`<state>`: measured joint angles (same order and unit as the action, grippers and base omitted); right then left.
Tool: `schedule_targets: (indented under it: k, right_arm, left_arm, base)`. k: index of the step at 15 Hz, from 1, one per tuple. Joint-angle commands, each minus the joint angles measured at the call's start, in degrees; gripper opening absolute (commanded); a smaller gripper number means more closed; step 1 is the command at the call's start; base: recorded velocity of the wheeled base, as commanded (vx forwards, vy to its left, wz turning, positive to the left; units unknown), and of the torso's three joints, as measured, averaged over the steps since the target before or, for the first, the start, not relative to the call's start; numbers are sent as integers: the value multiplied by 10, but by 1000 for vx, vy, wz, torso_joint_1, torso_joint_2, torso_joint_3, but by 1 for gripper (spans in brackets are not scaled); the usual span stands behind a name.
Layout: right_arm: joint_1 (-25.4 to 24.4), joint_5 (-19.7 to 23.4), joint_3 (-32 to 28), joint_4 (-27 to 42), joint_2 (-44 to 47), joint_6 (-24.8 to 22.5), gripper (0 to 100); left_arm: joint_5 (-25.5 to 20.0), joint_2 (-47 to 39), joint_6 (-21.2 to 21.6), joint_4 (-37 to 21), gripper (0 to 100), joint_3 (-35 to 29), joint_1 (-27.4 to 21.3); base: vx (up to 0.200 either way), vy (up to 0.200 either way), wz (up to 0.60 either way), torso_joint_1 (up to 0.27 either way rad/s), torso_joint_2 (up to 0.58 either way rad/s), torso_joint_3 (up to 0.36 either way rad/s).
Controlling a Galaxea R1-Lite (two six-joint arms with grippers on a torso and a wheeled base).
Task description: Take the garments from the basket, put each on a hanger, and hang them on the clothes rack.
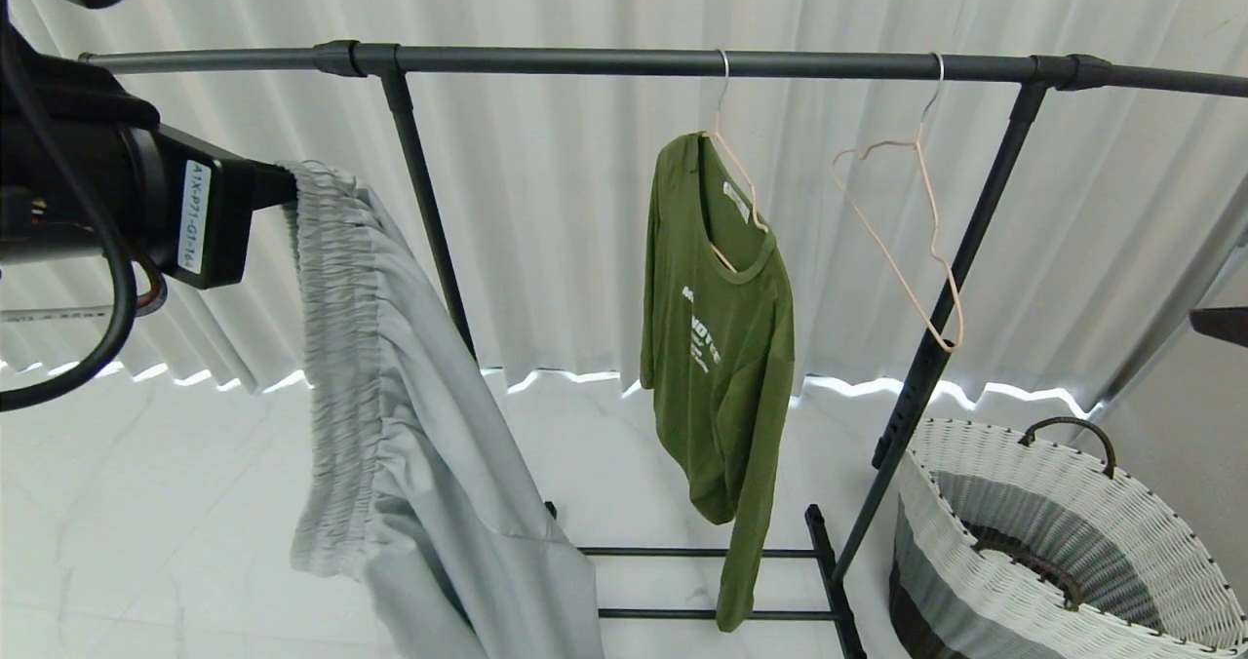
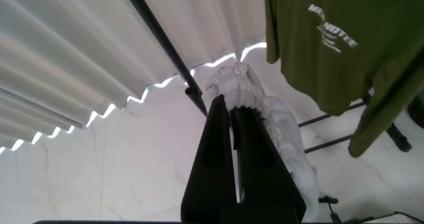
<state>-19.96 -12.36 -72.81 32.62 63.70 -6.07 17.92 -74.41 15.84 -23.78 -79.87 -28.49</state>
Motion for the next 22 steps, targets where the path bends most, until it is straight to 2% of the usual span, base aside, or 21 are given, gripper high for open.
schedule_targets:
  k: [1, 5, 7, 9, 10, 13, 17, 18, 22]
  right_arm:
    - [0, 1, 7, -8, 3, 0, 100]
    - [7, 5, 56, -80, 13, -1, 100]
    - [25, 13, 62, -96, 32, 1, 100]
    - [40, 45, 61, -97, 46, 4, 100]
    - [46, 75, 62, -108, 64, 14, 100]
    - [44, 74, 61, -165, 125, 52, 100]
    - [39, 74, 59, -198, 180, 64, 100]
    - [31, 74, 58, -217, 205, 79, 100]
    - [23, 40, 55, -255, 250, 100, 100]
  left_arm:
    - [0, 0, 0, 0, 0, 1, 0]
    - [0, 0, 0, 0, 0, 2, -2]
    - [0, 1, 0, 0, 0, 2, -3]
    - [0, 1, 0, 0, 0, 2, -8]
    - [0, 3, 1, 0, 0, 2, -10]
    - [0, 8, 0, 0, 0, 7, -10]
    - [-1, 15, 0, 0, 0, 17, -25]
    - [-1, 15, 0, 0, 0, 20, -33]
    - [-1, 15, 0, 0, 0, 21, -35]
  base:
    - [200, 0, 0, 2, -22, -2]
    - [200, 0, 0, 13, 5, -2]
    - [200, 0, 0, 5, 5, -2]
    - [0, 0, 0, 0, 0, 0]
    - [0, 0, 0, 0, 0, 0]
    - [0, 0, 0, 0, 0, 0]
    - [0, 0, 0, 0, 0, 0]
    - [0, 0, 0, 0, 0, 0]
    - [0, 0, 0, 0, 0, 0]
